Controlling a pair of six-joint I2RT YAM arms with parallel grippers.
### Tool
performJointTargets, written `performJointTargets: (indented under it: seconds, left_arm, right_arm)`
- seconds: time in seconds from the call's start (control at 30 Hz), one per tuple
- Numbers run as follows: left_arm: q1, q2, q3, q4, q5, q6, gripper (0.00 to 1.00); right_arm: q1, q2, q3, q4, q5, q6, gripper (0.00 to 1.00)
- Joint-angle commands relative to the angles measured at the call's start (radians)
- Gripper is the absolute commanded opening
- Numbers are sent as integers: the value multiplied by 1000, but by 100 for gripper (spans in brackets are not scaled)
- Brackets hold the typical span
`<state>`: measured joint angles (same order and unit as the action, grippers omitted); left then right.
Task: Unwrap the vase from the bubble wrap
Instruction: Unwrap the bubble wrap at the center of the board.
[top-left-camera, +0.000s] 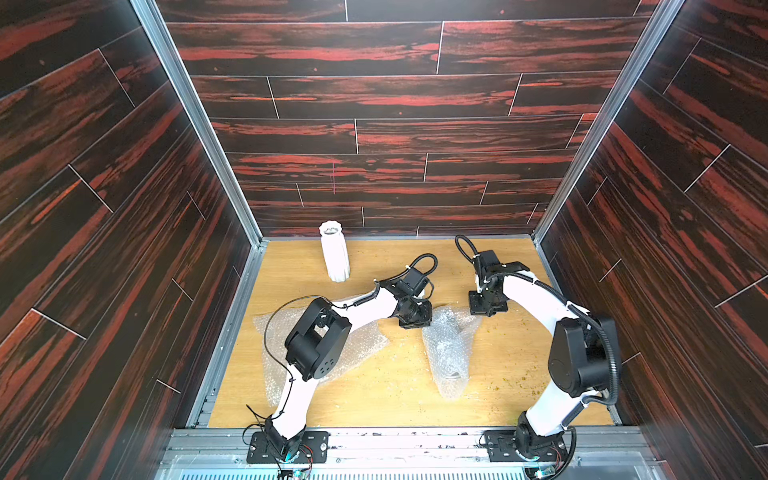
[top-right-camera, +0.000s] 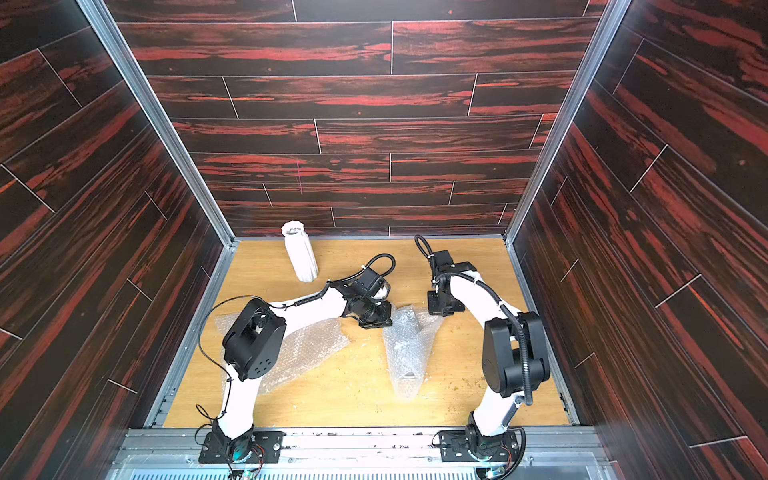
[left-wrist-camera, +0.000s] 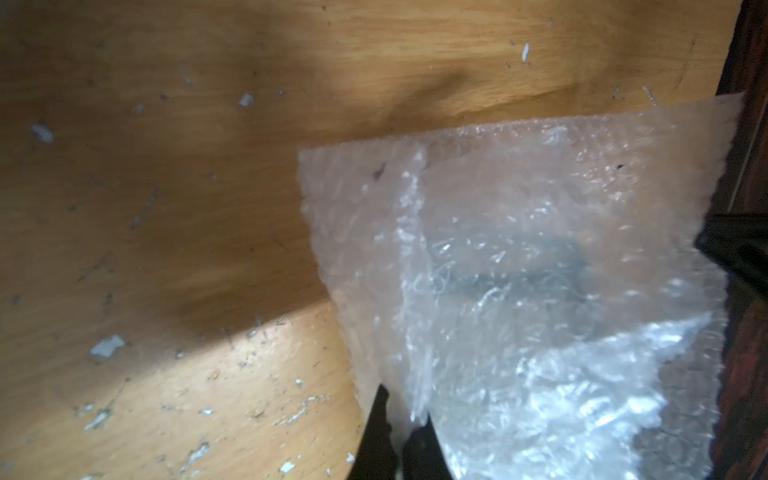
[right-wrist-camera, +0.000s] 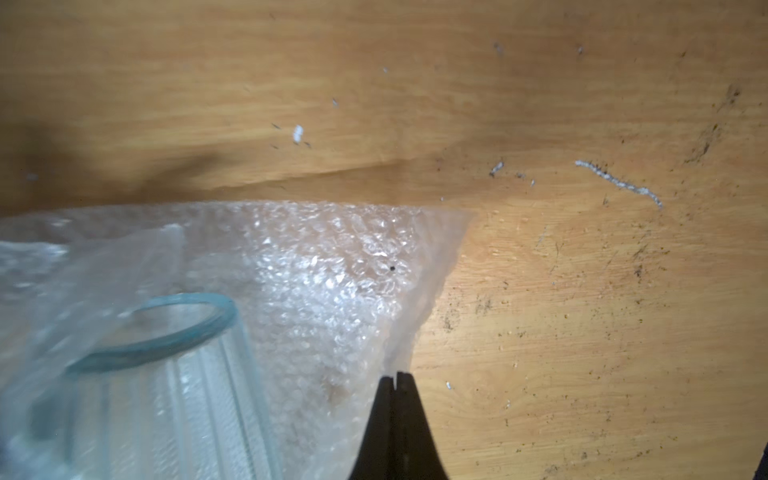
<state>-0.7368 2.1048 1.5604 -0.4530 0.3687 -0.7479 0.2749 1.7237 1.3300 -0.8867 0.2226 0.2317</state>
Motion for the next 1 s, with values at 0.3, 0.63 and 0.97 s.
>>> performJointTargets:
  seconds: [0.3,0.63,0.97]
  left_arm:
    - [2,-95,26,-47,73,37,12]
    - [2,-98,20,8,135,-9,7]
    - [1,-71,60,-13,171,15,5]
  right_arm:
    - [9,-239,89,-218,-263,130,79]
    - [195,-407,-135,-248,-407,359,79]
    - [225,-567,-271,-333,-292,462,74]
